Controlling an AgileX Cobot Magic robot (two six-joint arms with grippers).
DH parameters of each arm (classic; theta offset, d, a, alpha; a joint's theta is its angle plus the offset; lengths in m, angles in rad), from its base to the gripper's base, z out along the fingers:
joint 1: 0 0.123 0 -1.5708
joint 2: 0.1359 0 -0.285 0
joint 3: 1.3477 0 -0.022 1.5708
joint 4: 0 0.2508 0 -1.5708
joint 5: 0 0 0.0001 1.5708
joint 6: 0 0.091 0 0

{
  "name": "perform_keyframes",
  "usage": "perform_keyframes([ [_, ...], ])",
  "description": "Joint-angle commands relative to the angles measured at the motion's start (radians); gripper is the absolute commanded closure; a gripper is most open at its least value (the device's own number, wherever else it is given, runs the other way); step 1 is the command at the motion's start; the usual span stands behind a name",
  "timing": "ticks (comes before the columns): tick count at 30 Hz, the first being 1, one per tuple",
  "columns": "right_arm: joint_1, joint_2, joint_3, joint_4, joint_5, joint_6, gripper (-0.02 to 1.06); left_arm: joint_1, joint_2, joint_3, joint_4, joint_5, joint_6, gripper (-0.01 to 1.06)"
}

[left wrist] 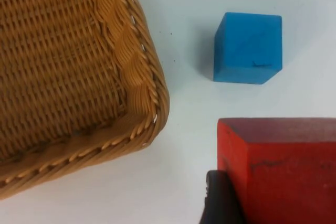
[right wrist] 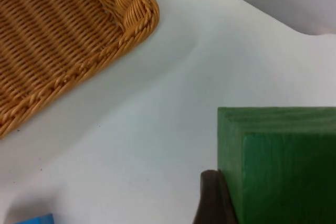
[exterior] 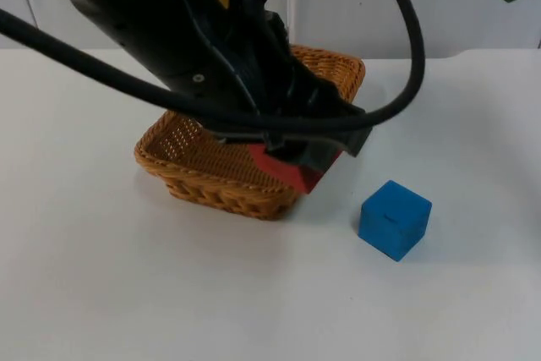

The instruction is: Pick up one cube with each hand and place exactly two cubes into the same basket, leaving the remaining cube outside.

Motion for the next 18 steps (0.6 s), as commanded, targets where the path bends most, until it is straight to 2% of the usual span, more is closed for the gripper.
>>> perform_keyframes([
  [1, 0.005, -0.014, -0.003, 0.020, -0.001, -0.009, 1.05, -0.007, -0.011, -0.003, 0.005, -0.005, -0.007, 1.05],
  [18, 0.005, -0.006, -0.003, 0.045, 0.021, -0.012, 1.05, 0.000, -0.011, -0.003, 0.067, -0.007, -0.007, 1.05],
])
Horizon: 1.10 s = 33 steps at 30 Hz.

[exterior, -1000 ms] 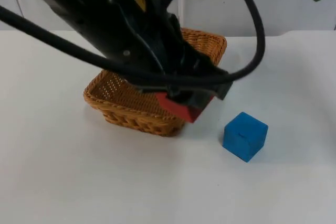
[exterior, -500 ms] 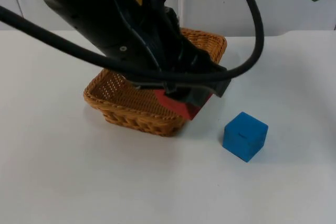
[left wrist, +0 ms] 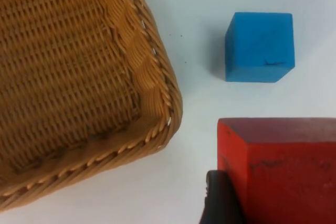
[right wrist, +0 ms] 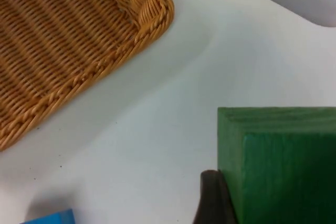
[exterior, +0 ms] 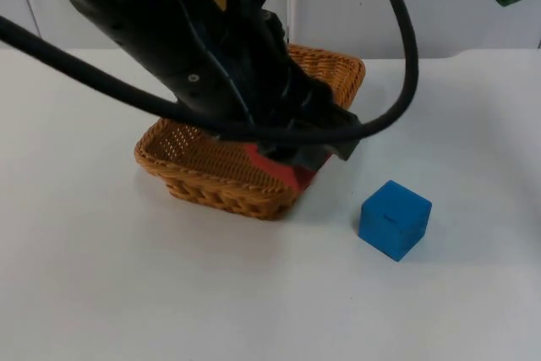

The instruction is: Pick up one cube with each hand and place exactly two cubes into the same basket, leaving the remaining cube outside.

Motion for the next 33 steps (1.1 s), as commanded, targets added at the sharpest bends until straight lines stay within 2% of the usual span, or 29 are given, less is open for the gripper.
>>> perform_keyframes([
  [1, 0.005, -0.001, -0.003, 0.010, -0.002, -0.010, 1.05, 0.000, -0.011, -0.003, 0.014, -0.010, -0.007, 1.05],
  [5, 0.013, 0.029, -0.003, 0.012, 0.003, -0.010, 1.05, 0.040, -0.011, -0.003, 0.016, -0.026, -0.007, 1.05],
  [9, 0.052, 0.085, -0.037, 0.010, 0.023, -0.010, 1.05, 0.141, 0.008, -0.003, 0.008, -0.032, 0.015, 1.05],
  [11, 0.064, 0.104, -0.060, 0.010, 0.030, -0.010, 1.05, 0.162, 0.015, -0.003, 0.008, -0.032, 0.020, 1.05],
  [13, 0.087, 0.146, -0.113, 0.010, 0.038, -0.010, 1.05, 0.191, 0.027, -0.003, 0.007, -0.046, 0.043, 1.05],
  [16, 0.115, 0.226, -0.232, 0.013, 0.113, -0.010, 1.05, 0.212, 0.047, -0.003, 0.000, -0.090, 0.075, 1.05],
  [18, 0.124, 0.258, -0.268, 0.013, 0.129, -0.010, 1.05, 0.220, 0.052, -0.004, 0.000, -0.111, 0.087, 1.05],
  [21, 0.144, 0.351, -0.398, 0.050, 0.161, -0.010, 1.05, 0.233, 0.092, -0.024, 0.000, -0.137, 0.100, 1.05],
  [22, 0.144, 0.351, -0.398, 0.050, 0.161, -0.010, 1.05, 0.233, 0.092, -0.024, 0.000, -0.137, 0.100, 1.05],
  [26, 0.158, 0.483, -0.564, 0.113, 0.167, -0.010, 1.05, 0.241, 0.190, -0.093, 0.000, -0.147, 0.182, 1.05],
  [33, 0.194, 0.617, -0.727, 0.115, 0.167, -0.010, 1.05, 0.282, 0.310, -0.167, 0.000, -0.160, 0.221, 1.05],
])
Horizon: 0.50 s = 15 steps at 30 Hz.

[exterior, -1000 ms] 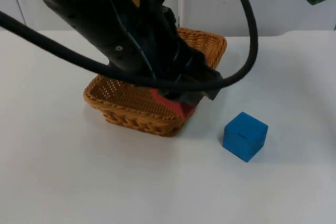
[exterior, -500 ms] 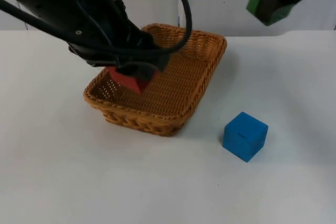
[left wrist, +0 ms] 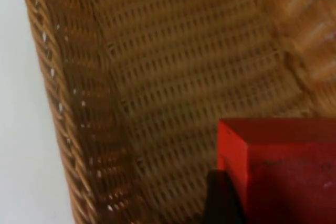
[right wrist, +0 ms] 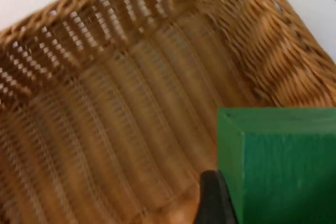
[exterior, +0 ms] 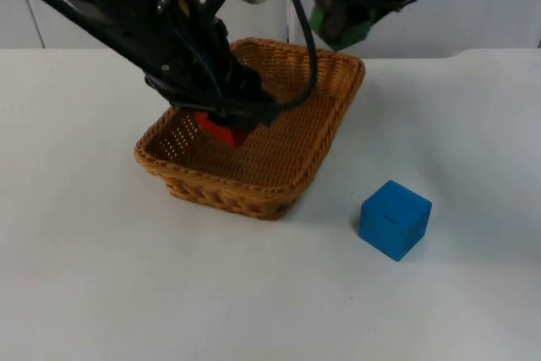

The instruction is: Pick up one cube with each hand and place exactly two cubes into the same basket, leaving the remaining cube outside.

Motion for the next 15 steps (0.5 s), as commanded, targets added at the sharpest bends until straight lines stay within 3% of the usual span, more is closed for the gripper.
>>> perform_keyframes([
  [1, 0.013, 0.030, -0.051, 0.010, 0.001, -0.008, 1.05, 0.012, 0.027, -0.020, 0.000, -0.024, 0.011, 1.05],
  [9, 0.021, 0.193, -0.216, 0.038, -0.010, -0.008, 1.05, 0.026, 0.115, -0.026, 0.030, -0.173, 0.039, 1.05],
  [15, 0.021, 0.237, -0.224, 0.045, -0.042, -0.008, 1.05, 0.026, 0.183, -0.026, 0.046, -0.266, 0.039, 1.05],
])
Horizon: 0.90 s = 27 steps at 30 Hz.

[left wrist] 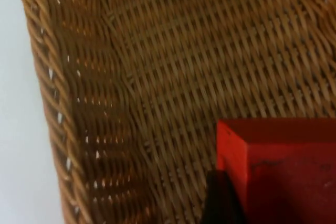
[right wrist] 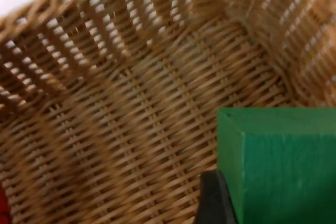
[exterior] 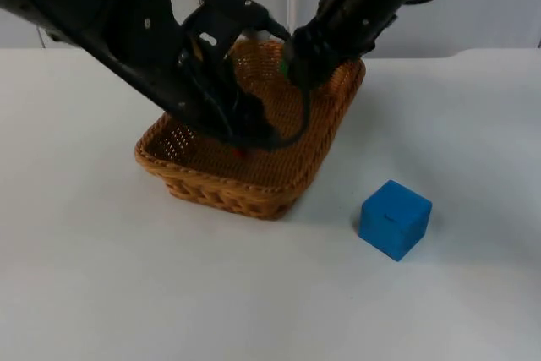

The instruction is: Pick up one cube with each hand and place exactly two cubes into the same basket, leaving the remaining cube outside.

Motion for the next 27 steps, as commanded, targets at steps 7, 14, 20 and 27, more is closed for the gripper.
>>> perform_keyframes([
  [7, 0.006, 0.013, -0.013, 0.024, -0.045, -0.017, 1.05, 0.002, 0.077, -0.007, 0.035, -0.067, 0.001, 1.05],
  [14, 0.006, 0.030, -0.013, 0.102, -0.045, -0.095, 1.05, 0.002, 0.085, -0.007, 0.035, -0.072, 0.001, 1.05],
  [20, 0.006, 0.030, -0.013, 0.102, -0.043, -0.095, 0.97, 0.002, 0.085, -0.007, 0.032, -0.072, 0.001, 1.05],
  [27, 0.006, 0.030, -0.013, 0.102, -0.043, -0.095, 0.50, 0.002, 0.085, -0.007, 0.034, -0.072, 0.001, 0.81],
])
